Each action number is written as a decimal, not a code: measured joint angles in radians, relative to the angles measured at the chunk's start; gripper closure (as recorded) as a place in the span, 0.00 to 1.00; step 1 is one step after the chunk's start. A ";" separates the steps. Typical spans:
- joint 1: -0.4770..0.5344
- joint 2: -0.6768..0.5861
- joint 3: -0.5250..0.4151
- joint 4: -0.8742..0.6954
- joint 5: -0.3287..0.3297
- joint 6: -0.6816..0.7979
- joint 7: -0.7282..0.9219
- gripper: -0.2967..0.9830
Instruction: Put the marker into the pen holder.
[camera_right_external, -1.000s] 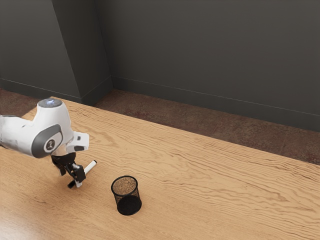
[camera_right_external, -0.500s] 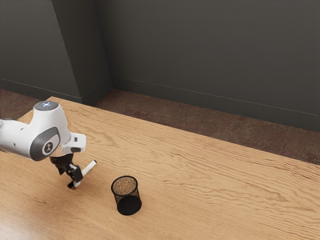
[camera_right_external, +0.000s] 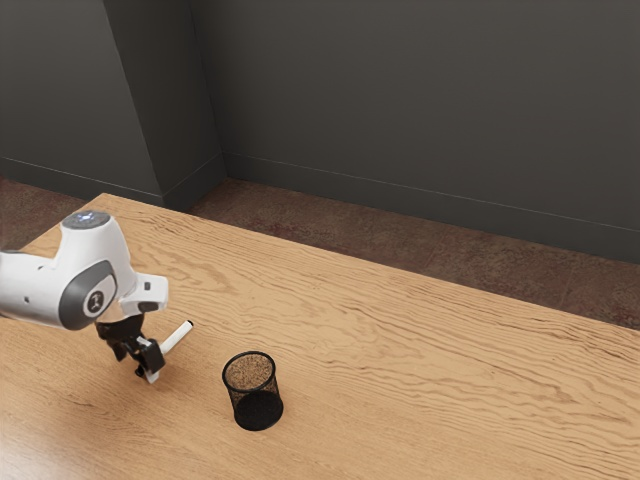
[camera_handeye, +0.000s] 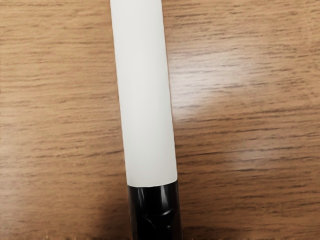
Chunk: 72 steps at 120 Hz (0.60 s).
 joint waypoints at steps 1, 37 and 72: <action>0.000 0.000 0.000 0.000 -0.002 0.000 0.000 0.25; -0.002 0.003 0.022 0.000 -0.051 -0.021 -0.011 0.25; -0.013 0.011 0.022 0.002 -0.060 -0.017 -0.015 0.25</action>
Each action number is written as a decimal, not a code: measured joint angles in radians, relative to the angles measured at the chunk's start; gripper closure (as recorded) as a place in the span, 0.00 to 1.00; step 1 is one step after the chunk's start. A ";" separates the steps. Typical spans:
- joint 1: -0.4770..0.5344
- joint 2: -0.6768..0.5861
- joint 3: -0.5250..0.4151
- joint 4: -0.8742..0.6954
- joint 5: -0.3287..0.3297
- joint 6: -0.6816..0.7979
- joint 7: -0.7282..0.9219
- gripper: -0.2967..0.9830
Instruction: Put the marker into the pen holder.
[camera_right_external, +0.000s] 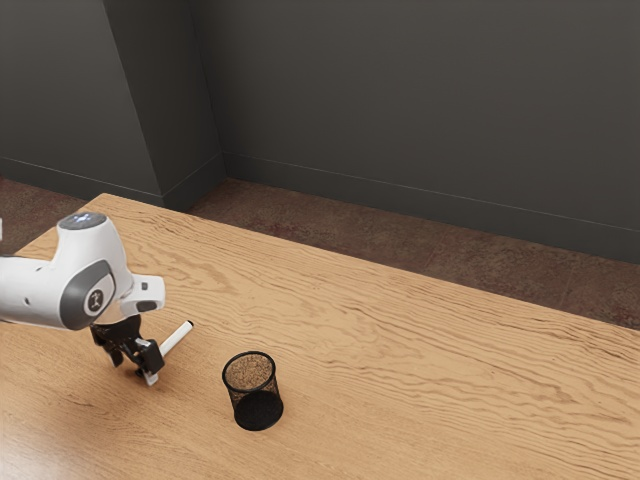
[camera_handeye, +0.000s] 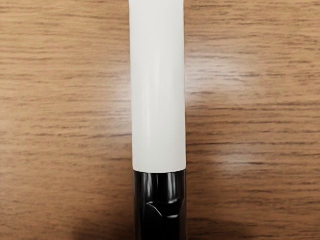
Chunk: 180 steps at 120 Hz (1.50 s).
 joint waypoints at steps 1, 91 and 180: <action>0.000 0.001 0.000 0.000 0.000 0.000 0.000 0.25; -0.028 0.056 -0.003 0.039 -0.017 0.033 -0.008 0.51; -0.039 0.058 0.000 0.048 -0.003 0.039 -0.137 0.80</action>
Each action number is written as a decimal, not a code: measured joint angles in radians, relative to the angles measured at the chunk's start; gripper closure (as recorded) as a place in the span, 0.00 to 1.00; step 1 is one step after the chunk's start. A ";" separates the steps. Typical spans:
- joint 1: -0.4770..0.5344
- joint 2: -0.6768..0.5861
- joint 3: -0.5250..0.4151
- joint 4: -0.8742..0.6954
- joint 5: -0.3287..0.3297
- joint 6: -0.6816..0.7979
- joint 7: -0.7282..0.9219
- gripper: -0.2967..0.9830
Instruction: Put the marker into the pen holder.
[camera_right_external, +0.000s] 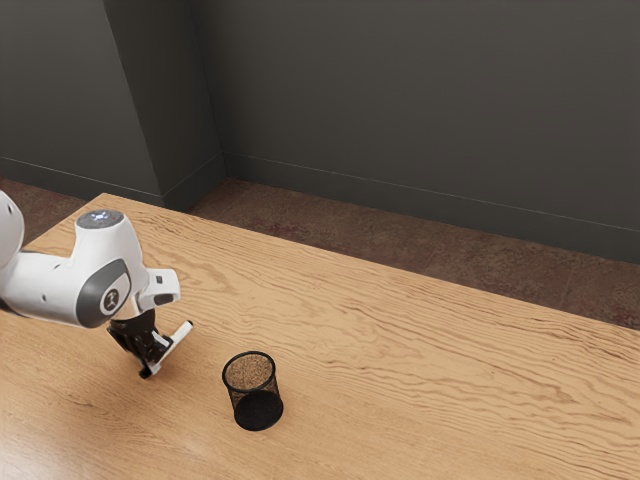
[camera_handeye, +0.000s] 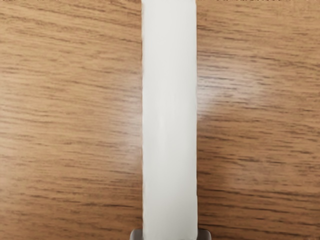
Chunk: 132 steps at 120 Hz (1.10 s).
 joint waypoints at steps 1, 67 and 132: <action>0.000 0.000 0.000 0.000 0.000 0.000 0.001 0.80; -0.041 -0.078 -0.060 0.156 0.012 -0.094 0.021 0.85; -0.128 -0.219 -0.100 0.355 0.034 -0.646 -0.007 0.83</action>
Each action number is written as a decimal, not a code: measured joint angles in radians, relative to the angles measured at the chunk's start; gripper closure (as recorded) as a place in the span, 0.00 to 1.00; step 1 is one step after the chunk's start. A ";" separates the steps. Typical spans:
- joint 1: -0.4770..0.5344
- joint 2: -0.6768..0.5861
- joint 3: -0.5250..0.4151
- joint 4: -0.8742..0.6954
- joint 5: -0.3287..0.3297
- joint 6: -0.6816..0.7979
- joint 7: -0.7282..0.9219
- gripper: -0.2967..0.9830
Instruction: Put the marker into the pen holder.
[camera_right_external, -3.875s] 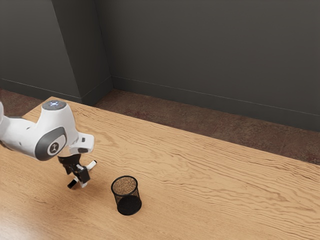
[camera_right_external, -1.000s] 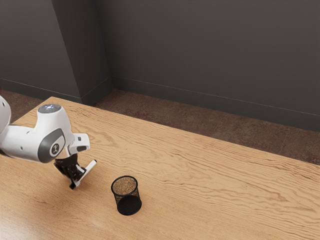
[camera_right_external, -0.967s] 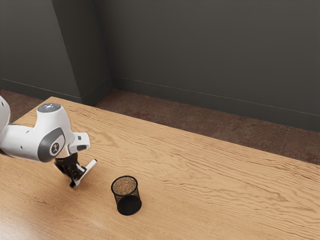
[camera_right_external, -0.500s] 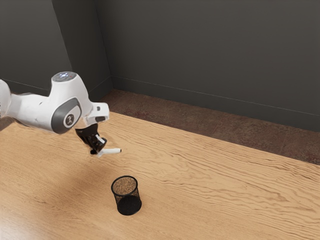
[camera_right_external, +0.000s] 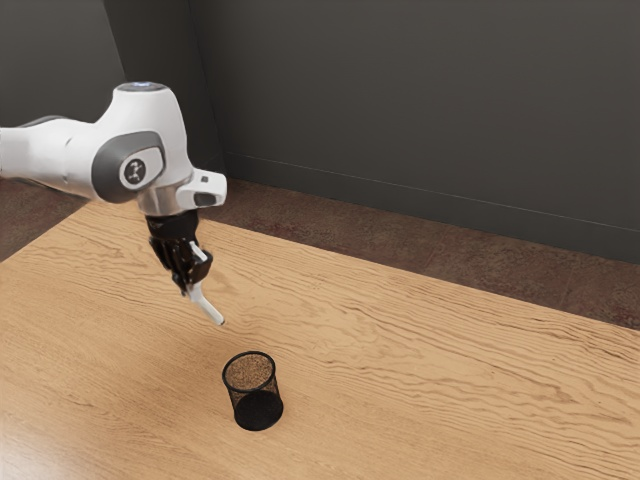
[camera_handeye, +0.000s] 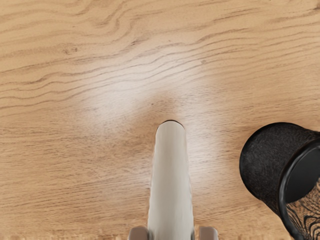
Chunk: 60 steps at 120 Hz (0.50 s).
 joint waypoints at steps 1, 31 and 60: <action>-0.001 -0.001 -0.002 0.000 0.000 -0.007 0.000 0.83; -0.084 0.014 -0.035 0.064 -0.016 -0.143 -0.015 0.83; -0.118 0.099 -0.067 0.139 -0.039 -0.194 -0.029 0.83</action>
